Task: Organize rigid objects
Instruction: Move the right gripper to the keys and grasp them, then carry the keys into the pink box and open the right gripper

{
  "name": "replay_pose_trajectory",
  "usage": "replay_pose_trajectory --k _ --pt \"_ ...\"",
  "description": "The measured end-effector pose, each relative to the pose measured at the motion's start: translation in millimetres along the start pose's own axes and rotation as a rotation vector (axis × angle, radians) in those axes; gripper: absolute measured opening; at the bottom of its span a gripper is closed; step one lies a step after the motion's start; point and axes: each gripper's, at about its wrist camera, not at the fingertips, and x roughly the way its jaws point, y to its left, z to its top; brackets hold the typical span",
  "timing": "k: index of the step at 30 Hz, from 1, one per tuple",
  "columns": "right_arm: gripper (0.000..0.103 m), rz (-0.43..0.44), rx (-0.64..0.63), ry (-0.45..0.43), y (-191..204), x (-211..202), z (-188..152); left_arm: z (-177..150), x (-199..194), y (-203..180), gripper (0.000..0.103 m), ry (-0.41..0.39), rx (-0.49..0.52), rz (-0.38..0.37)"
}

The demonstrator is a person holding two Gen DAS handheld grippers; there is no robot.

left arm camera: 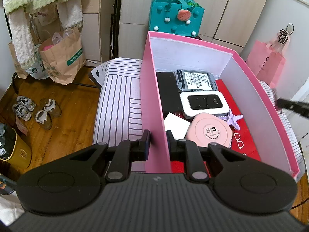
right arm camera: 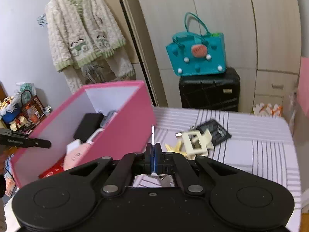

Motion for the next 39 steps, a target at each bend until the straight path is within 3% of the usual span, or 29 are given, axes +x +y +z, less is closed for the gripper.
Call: replay_pose_trajectory --k 10,16,23,27,33,35,39 --pt "0.003 0.052 -0.123 -0.047 50 -41 65 3 -2 -1 0.015 0.014 0.007 0.012" --pt "0.003 0.174 -0.183 0.001 89 -40 86 3 -9 -9 0.012 0.029 0.073 0.036" --pt "0.003 0.369 -0.152 0.134 125 8 69 -6 -15 -14 0.012 0.029 0.103 0.049" --pt "0.003 0.438 -0.114 0.230 136 49 50 -8 -18 -17 0.012 0.035 0.115 0.054" --pt "0.003 0.472 -0.009 0.362 142 101 27 -9 -23 -18 0.012 0.040 0.117 0.054" --pt "0.010 0.445 0.015 0.351 138 102 26 -11 -27 -17 0.012 0.034 0.114 0.048" --pt "0.011 0.408 0.018 0.286 122 78 28 -13 -29 -17 0.012 0.032 0.118 0.044"
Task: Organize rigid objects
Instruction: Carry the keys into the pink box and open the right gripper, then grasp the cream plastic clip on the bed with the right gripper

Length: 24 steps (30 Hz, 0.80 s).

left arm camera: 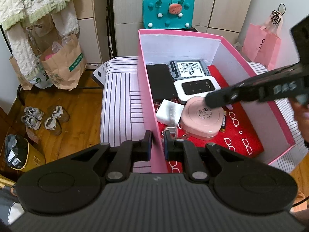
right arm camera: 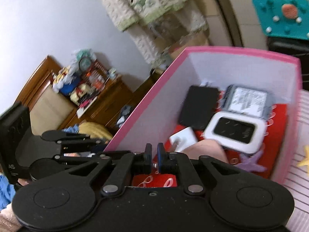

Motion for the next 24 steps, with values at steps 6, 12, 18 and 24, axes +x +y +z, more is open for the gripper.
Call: replay_pose_trajectory --k 6,12,18,24 --pt "0.022 -0.120 -0.033 -0.115 -11 -59 -17 2 1 0 0.012 0.001 0.006 -0.006" --pt "0.025 -0.345 -0.055 -0.196 -34 -112 -45 2 2 -4 0.012 0.015 0.031 0.007" --pt "0.035 -0.505 -0.026 -0.235 -73 -141 -73 3 4 -3 0.012 0.029 0.014 0.002" --pt "0.047 -0.571 -0.023 -0.242 -105 -139 -92 5 4 4 0.013 0.033 -0.017 -0.018"
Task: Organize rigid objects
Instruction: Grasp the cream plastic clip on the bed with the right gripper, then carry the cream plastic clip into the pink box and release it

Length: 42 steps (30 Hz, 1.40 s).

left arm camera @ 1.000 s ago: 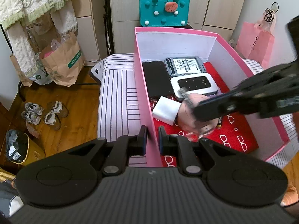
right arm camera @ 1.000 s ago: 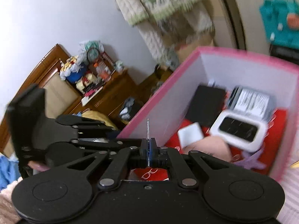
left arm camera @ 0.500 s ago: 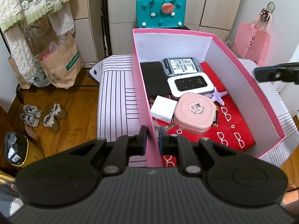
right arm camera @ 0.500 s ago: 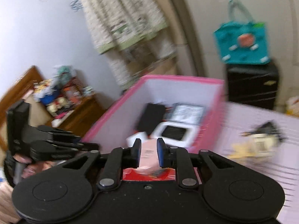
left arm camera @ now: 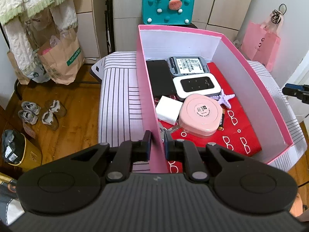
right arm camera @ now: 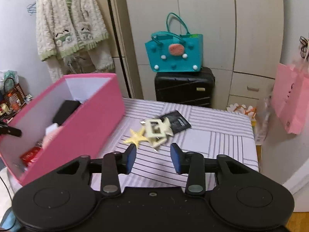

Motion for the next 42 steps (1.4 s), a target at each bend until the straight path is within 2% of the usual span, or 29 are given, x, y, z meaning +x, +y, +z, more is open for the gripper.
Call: replay_pose_trajectory --k 3,5,7,10,14,20,22,27,29,30,35,42 --pt "0.050 0.003 -0.031 -0.020 -6 12 -6 -1 1 -3 0.013 -0.007 0.013 0.017" --pt "0.055 0.015 -0.071 -0.029 -4 19 -10 -1 1 -6 0.013 -0.008 0.019 0.028" --pt "0.066 0.033 -0.154 -0.024 0 32 -14 -3 1 -11 0.013 -0.010 0.041 0.044" --pt "0.066 -0.004 -0.250 -0.035 4 55 -18 -2 2 -15 0.013 -0.001 0.060 0.058" --pt "0.066 0.020 -0.282 -0.076 5 76 -12 0 2 -17 0.013 0.010 0.074 0.065" --pt "0.067 0.049 -0.256 -0.086 7 100 7 4 3 -20 0.013 0.039 0.100 0.076" --pt "0.067 0.048 -0.210 -0.074 4 109 10 5 3 -21 0.013 0.047 0.100 0.077" --pt "0.068 0.056 -0.099 -0.109 -6 120 4 5 4 -21 0.013 0.052 0.100 0.077" --pt "0.066 0.052 -0.107 -0.122 -4 120 2 4 5 -21 0.013 0.051 0.105 0.079" --pt "0.054 0.045 -0.121 -0.132 -2 119 1 4 4 -22 0.013 0.050 0.107 0.080" --pt "0.054 0.020 -0.183 -0.169 11 103 1 4 6 -21 0.013 0.053 0.110 0.076" --pt "0.054 0.037 -0.190 -0.211 27 59 -3 0 5 -22 0.013 0.033 0.112 0.083"
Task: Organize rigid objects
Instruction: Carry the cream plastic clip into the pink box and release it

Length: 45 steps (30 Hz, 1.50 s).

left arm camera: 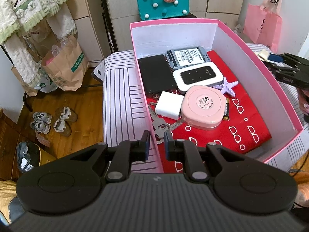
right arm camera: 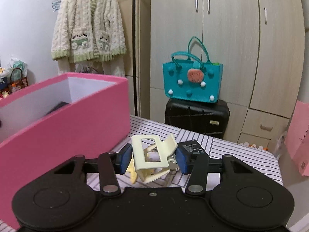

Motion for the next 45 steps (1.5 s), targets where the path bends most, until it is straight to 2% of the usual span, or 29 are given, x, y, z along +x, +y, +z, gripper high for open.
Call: replay_pose_trajectory --k 6,12,16,19,23,26,32,37,42,45 --pt "0.054 0.055 0.102 -0.018 5 -30 14 -3 -1 -6 0.013 -0.020 0.026 0.025" --pt "0.054 0.181 0.172 -0.026 17 -51 39 -3 -2 0 0.013 -0.020 0.010 0.004" --pt "0.054 0.287 0.178 0.005 35 -58 63 -3 -2 0 0.013 -0.016 0.021 0.004" --pt "0.054 0.351 0.163 0.062 54 -52 83 -1 -1 3 0.013 0.017 0.021 -0.014" --pt "0.054 0.457 0.184 0.203 77 -24 106 -1 -1 0 0.014 0.020 0.028 -0.007" --pt "0.054 0.498 0.210 0.310 95 9 114 0 -1 1 0.014 0.013 0.024 -0.009" --pt "0.054 0.507 0.195 0.423 117 64 113 3 -2 5 0.014 0.009 0.011 -0.024" --pt "0.054 0.343 0.069 0.415 133 90 111 2 -2 5 0.014 0.006 0.014 -0.027" --pt "0.054 0.328 0.082 0.477 128 109 108 1 -2 7 0.014 0.000 0.014 -0.036" --pt "0.057 0.280 0.063 0.449 123 101 106 1 -2 8 0.014 0.000 0.014 -0.039"
